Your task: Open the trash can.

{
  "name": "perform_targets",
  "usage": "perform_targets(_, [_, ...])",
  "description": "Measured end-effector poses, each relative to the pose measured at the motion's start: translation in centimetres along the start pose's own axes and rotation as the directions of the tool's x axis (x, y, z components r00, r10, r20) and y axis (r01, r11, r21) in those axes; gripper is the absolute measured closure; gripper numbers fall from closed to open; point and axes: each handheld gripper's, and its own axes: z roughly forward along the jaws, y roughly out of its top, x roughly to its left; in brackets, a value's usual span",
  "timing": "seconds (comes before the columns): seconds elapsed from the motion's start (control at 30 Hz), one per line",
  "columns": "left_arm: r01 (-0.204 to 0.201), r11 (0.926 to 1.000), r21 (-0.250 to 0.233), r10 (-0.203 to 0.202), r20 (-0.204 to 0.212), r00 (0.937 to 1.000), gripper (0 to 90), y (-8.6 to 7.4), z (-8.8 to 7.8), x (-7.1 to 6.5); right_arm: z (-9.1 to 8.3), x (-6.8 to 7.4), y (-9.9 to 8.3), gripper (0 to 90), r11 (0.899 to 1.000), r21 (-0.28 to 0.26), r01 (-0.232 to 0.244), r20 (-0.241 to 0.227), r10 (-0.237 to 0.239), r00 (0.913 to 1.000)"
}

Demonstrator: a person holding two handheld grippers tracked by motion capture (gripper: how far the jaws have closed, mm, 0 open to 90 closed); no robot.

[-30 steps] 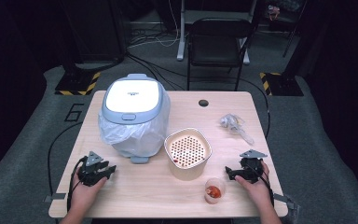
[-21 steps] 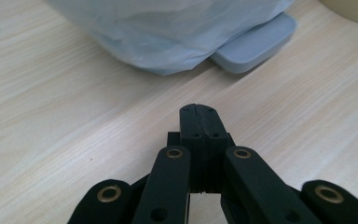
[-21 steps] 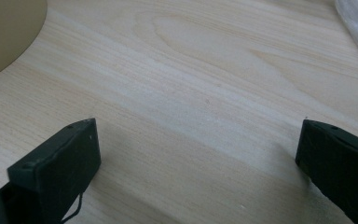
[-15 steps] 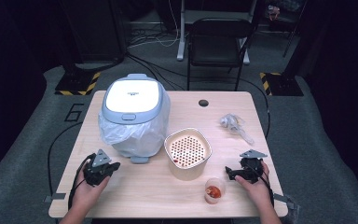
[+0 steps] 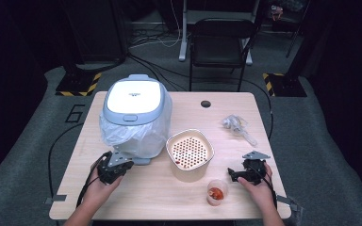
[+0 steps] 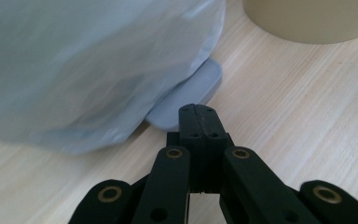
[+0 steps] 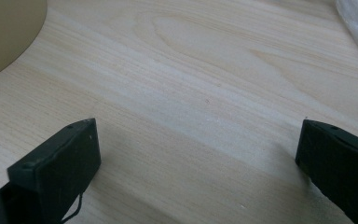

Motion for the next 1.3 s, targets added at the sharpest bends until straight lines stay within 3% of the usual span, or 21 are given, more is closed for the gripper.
perform_targets(0.13, [-0.029,0.9995,0.009,0.029,-0.006,0.9995,90.0,1.1,1.3,-0.3,0.0,0.0,0.0,0.0,1.0,0.0,0.0,0.0,0.0,1.0])
perform_targets(0.17, [0.01,1.0,0.002,-0.01,-0.011,0.9999,90.0,1.3,1.7,-0.5,0.0,0.0,0.0,0.0,1.0,0.0,0.002,-0.001,-0.002,1.0])
perform_targets(0.37, [0.005,0.9999,0.012,-0.004,-0.025,0.9997,90.0,1.8,2.7,-0.5,0.0,0.0,0.0,0.0,1.0,0.001,0.002,-0.001,-0.002,1.0])
perform_targets(0.47, [0.025,0.9993,0.028,-0.024,-0.036,0.9991,90.0,1.9,3.2,-0.6,0.0,0.0,0.0,0.0,1.0,0.0,0.001,0.0,-0.001,1.0])
perform_targets(0.57, [0.008,0.9993,0.035,-0.007,-0.035,0.9993,90.0,2.0,3.5,-0.4,0.0,0.0,0.0,0.0,1.0,0.0,0.001,0.0,-0.001,1.0])
perform_targets(0.6, [0.03,0.998,0.055,-0.027,-0.046,0.9986,90.0,2.0,3.7,-0.5,0.0,0.0,0.0,0.0,1.0,0.001,0.003,0.0,-0.003,1.0])
perform_targets(0.67, [0.0,0.9987,0.05,0.001,-0.028,0.9996,90.0,2.1,4.0,0.0,0.0,0.0,0.0,0.0,1.0,0.001,0.003,0.0,-0.003,1.0])
perform_targets(0.73, [-0.002,0.9984,0.057,0.003,-0.018,0.9998,90.0,2.1,4.1,0.1,0.0,0.0,0.0,0.0,1.0,-0.001,-0.001,0.0,0.001,1.0])
perform_targets(0.77, [0.023,0.997,0.074,-0.022,-0.018,0.9996,90.0,2.1,4.1,-0.1,0.0,0.0,0.0,0.0,1.0,0.0,0.0,0.0,0.0,1.0])
perform_targets(0.8, [0.071,0.9942,0.081,-0.066,-0.053,0.9964,90.0,2.2,4.1,-0.4,0.0,0.0,0.0,0.0,1.0,0.001,0.002,0.0,-0.002,1.0])
perform_targets(0.87, [0.093,0.9912,0.094,-0.088,-0.056,0.9946,90.0,2.4,4.2,-0.4,0.0,0.0,0.0,0.0,1.0,0.0,-0.001,0.0,0.001,1.0])
perform_targets(0.9, [0.093,0.9912,0.094,-0.088,-0.056,0.9946,90.0,2.4,4.2,-0.4,0.0,0.0,0.0,0.0,1.0,-0.001,-0.002,0.0,0.002,1.0])
perform_targets(0.93, [0.054,0.9931,0.105,-0.051,-0.026,0.9984,90.0,2.5,4.2,-0.1,0.0,0.0,0.0,0.0,1.0,-0.001,-0.002,0.0,0.002,1.0])
perform_targets(0.97, [0.039,0.9936,0.106,-0.036,-0.031,0.9989,90.0,2.5,4.3,0.0,0.0,0.0,0.0,0.0,1.0,0.0,0.002,0.0,-0.002,1.0])
perform_targets(1.0, [0.075,0.9926,0.095,-0.071,-0.045,0.9965,90.0,2.4,4.4,-0.5,0.0,0.0,0.0,0.0,1.0,0.001,0.003,0.0,-0.003,1.0])
perform_targets(1.07, [0.102,0.9898,0.099,-0.094,-0.087,0.9918,90.0,2.4,4.4,-0.9,0.0,0.0,0.0,0.0,1.0,0.0,-0.002,0.0,0.002,1.0])
perform_targets(1.17, [0.089,0.9918,0.092,-0.079,-0.106,0.9912,90.0,2.2,4.5,-1.2,0.0,0.0,0.0,0.0,1.0,0.001,-0.002,0.0,0.002,1.0])
perform_targets(1.2, [0.04,0.9967,0.07,-0.034,-0.084,0.9958,90.0,1.9,4.6,-1.0,0.0,0.0,0.0,0.0,1.0,0.0,0.0,0.0,0.0,1.0])
perform_targets(1.3, [0.098,0.9945,0.036,-0.094,-0.107,0.9898,90.0,1.4,4.6,-1.3,0.0,0.0,0.0,0.0,1.0,0.001,-0.005,0.0,0.005,1.0])
